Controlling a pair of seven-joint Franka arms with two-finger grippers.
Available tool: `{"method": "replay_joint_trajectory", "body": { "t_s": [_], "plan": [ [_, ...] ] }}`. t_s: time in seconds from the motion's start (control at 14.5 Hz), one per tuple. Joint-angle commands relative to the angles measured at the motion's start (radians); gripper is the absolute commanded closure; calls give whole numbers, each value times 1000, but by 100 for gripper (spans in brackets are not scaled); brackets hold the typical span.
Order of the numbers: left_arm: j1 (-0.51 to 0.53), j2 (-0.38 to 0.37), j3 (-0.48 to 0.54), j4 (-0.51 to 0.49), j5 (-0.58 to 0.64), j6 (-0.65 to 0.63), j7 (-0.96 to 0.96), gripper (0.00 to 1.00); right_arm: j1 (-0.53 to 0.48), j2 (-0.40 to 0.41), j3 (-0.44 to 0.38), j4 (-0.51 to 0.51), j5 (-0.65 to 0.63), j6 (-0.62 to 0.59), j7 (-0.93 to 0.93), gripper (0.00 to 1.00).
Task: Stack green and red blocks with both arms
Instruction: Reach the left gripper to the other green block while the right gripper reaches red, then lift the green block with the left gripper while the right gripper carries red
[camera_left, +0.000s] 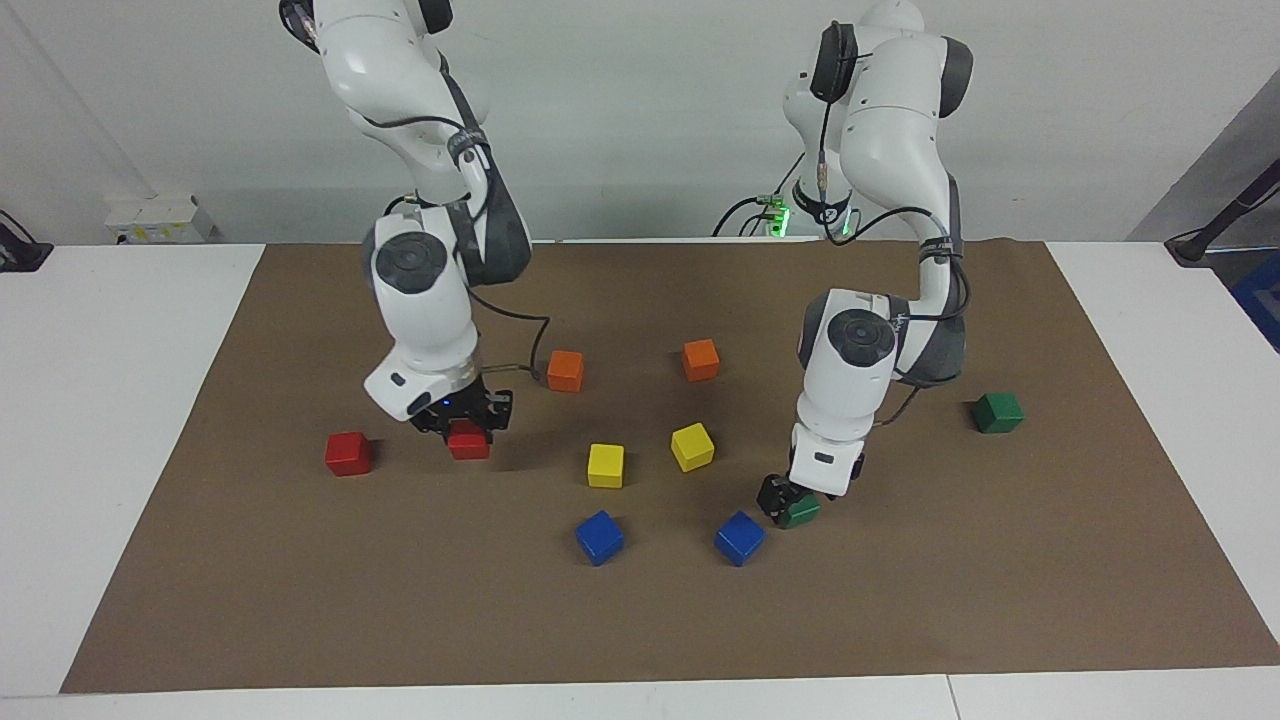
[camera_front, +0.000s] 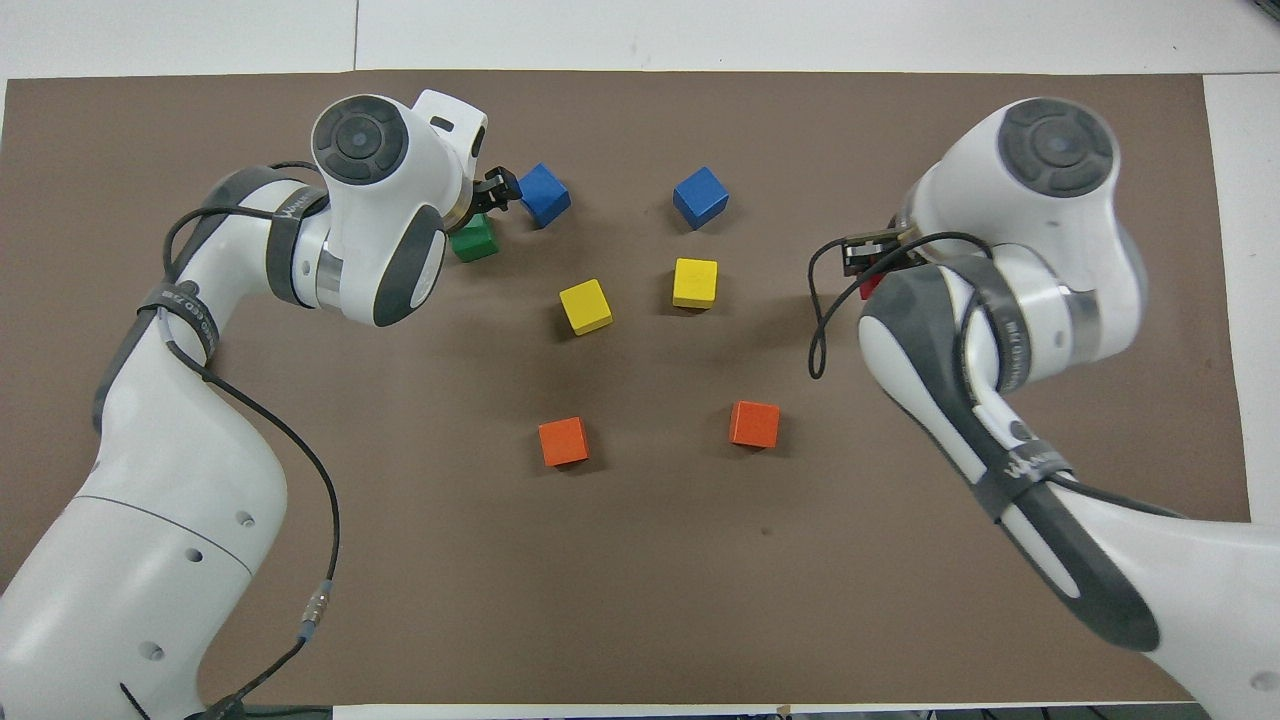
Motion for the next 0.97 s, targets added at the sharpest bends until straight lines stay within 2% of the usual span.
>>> {"method": "replay_joint_trajectory", "body": {
  "t_s": [0.0,0.28,0.35,0.41,0.48,0.62,0.69,0.9],
  "plan": [
    [-8,15,17,6,42,-1,-3,0,-101,-89,11,-18,-4,-75,-133,100],
    [-2,15,11,-4,41,-29,54,0,-235,-170,11,-90,48,-106,-294,100],
    [0,15,11,-6,39,-27,54,0,-256,-181,11,-128,48,-81,-310,100],
    [0,13,9,-15,36,-16,54,4,-264,-192,11,-170,48,-23,-311,100],
    [-2,10,8,-30,30,-3,52,22,-266,-196,11,-210,48,48,-313,100],
    [-5,6,9,-43,-11,-2,48,89,-281,-186,11,-238,48,109,-316,100],
    [-7,4,9,-40,-16,-21,51,100,-284,-180,9,-239,48,130,-321,100],
    [7,-7,8,-11,-24,-97,55,100,-301,-146,9,-256,48,205,-353,100]
  ]
}}
